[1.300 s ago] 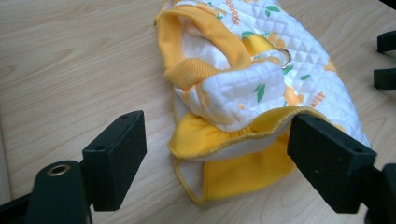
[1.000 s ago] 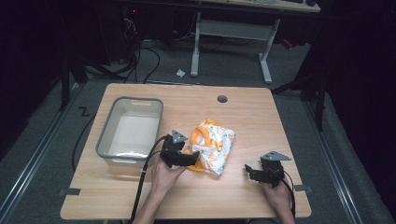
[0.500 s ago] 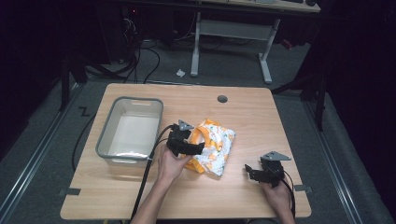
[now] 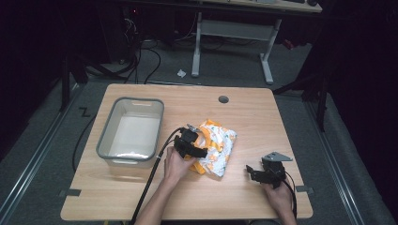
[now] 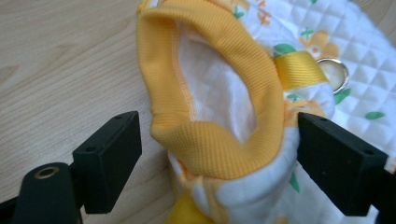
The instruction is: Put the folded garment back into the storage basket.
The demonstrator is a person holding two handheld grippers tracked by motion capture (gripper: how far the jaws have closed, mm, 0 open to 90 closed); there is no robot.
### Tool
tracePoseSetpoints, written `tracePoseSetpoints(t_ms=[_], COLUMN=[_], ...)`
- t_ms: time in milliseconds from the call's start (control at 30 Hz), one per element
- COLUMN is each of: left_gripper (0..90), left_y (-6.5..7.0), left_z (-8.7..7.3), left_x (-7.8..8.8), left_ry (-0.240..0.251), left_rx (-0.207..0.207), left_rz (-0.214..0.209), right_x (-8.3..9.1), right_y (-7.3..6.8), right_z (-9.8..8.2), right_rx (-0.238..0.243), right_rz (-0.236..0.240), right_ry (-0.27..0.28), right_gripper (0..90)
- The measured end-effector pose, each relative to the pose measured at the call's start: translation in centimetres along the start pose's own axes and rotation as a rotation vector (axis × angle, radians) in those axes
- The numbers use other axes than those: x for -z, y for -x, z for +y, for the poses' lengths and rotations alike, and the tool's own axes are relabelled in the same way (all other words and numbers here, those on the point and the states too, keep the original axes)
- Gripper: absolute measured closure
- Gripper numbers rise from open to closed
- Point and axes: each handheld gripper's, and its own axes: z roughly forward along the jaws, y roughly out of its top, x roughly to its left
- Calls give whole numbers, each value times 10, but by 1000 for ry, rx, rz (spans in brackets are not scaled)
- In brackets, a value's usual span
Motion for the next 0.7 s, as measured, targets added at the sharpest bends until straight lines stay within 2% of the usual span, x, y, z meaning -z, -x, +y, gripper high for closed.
tracePoseSetpoints(t_ms=[67, 167, 367, 533, 700], left_gripper=[171, 193, 243, 409, 608], left_y=[0, -1, -3, 5, 7], left_z=[-2, -6, -11, -12, -12], left_x=[-2, -4, -10, -8, -7], left_ry=[-2, -3, -7, 0, 5], left_rx=[-7, 14, 17, -10, -8], left_rz=[11, 4, -7, -26, -64], right_x=[0, 0, 0, 0, 0], right_y=[0, 0, 0, 0, 0], right_z=[0, 0, 0, 0, 0], right_rx=[0, 0, 0, 0, 0], right_rz=[0, 0, 0, 0, 0], right_ry=[0, 0, 0, 0, 0], right_gripper=[231, 231, 231, 231, 231])
